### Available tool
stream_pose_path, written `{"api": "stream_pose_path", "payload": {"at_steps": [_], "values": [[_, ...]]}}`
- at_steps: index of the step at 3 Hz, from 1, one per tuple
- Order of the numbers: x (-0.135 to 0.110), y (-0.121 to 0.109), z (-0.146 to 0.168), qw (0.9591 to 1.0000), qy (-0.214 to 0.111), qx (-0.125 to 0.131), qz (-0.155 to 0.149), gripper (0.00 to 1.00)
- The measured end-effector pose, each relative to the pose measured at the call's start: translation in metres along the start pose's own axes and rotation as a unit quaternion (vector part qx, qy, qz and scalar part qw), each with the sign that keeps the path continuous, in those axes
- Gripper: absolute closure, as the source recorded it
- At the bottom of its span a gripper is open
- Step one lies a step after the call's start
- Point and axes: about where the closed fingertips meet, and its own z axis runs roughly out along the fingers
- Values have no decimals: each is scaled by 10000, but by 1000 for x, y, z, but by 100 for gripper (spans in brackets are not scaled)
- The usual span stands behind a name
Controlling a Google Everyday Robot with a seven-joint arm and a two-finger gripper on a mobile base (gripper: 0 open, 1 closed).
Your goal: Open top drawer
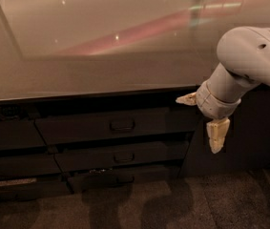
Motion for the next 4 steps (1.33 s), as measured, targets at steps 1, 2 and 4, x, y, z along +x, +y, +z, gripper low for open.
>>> {"api": "stream_pose_path", "payload": {"at_steps": [1, 2, 4], "values": [[0, -3, 7, 9992, 369, -89, 126, 0], [1, -9, 17, 9931, 1080, -256, 372, 0], [6, -10, 16, 9907, 1208, -220, 594, 0]]}}
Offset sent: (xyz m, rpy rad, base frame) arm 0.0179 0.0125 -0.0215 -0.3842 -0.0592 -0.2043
